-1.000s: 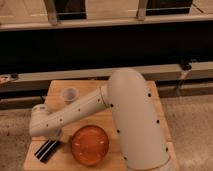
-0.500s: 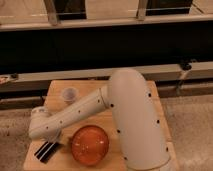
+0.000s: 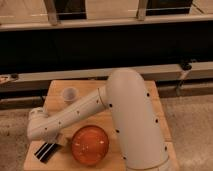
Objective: Place the eraser in the ceramic cup
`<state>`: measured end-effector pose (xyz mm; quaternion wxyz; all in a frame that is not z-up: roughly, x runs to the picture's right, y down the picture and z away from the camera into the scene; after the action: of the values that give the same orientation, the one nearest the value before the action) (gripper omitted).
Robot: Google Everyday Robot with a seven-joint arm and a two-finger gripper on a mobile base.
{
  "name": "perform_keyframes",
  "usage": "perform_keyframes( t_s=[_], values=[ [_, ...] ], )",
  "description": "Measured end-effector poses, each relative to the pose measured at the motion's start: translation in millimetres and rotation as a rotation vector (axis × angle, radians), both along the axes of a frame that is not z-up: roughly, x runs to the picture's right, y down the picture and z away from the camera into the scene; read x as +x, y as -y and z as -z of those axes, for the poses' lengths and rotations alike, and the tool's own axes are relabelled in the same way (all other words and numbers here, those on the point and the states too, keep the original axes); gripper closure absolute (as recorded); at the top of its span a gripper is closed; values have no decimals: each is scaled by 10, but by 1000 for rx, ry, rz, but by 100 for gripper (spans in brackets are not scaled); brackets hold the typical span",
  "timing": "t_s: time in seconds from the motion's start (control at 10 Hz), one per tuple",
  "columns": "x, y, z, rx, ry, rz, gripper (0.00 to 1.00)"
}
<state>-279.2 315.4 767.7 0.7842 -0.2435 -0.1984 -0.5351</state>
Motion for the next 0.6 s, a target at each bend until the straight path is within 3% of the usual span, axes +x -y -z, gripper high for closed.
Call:
perform_keyframes(
  t_s=[0.6],
  values=[
    [-58, 14, 25, 6, 17, 11, 80]
  ],
)
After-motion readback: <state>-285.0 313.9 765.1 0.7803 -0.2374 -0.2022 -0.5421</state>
